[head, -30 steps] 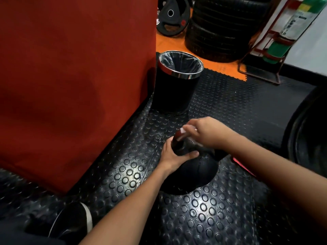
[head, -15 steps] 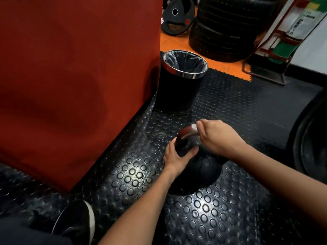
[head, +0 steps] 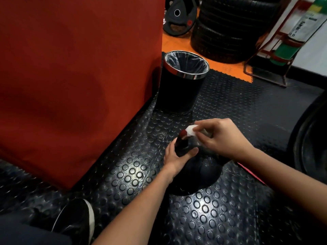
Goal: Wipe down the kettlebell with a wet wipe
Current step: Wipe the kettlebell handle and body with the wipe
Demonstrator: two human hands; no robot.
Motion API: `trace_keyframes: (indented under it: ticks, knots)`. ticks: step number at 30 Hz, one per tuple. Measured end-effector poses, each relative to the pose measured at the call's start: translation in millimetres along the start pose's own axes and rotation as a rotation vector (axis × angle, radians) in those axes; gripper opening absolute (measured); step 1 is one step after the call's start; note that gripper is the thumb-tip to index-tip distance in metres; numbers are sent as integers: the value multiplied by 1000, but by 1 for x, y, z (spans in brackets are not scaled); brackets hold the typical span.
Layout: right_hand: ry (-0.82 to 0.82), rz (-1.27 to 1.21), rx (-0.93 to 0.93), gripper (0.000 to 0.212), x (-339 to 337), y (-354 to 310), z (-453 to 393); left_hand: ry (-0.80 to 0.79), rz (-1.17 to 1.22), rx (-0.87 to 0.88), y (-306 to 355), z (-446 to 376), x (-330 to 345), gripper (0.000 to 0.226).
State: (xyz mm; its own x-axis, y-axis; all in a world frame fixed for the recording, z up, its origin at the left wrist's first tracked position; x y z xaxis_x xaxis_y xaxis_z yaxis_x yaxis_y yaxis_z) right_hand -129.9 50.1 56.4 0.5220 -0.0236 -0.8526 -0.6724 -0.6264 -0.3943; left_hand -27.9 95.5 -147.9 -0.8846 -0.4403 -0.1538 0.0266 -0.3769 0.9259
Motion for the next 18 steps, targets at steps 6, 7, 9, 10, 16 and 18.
trace_keyframes:
  ticks: [6, 7, 9, 10, 16, 18]
  knots:
    - [-186, 374, -288, 42, 55, -23, -3, 2, -28, -21, -8, -6, 1, 113]
    - [-208, 446, -305, 46, 59, -19, -1, -5, -37, -23, -8, -7, 2, 114]
    - [-229, 491, -321, 54, 53, -15, 0, -16, -38, -25, -5, -5, 3, 117]
    - [-233, 474, -308, 59, 46, -15, 1, -18, -34, -25, -3, -3, 2, 119]
    - [-170, 459, -285, 57, 37, -25, -7, -15, 5, -12, -4, -2, 0, 111]
    - [-168, 449, -321, 48, 51, -31, -11, -16, -2, -18, -7, -4, 0, 110]
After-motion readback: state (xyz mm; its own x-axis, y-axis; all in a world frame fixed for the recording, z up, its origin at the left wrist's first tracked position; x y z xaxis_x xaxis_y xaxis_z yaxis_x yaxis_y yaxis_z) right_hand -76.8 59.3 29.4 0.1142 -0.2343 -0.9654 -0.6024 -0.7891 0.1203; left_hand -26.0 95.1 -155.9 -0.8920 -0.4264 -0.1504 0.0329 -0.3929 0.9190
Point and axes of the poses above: each hand's wrist, its own z-axis away from the middle knuckle, its own x-axis out of the palm, y = z × x, the point moved 8 cm from there along -z, towards the middle knuckle, and after that the axes turned 11 degrees about y, right-handed, at the moved point
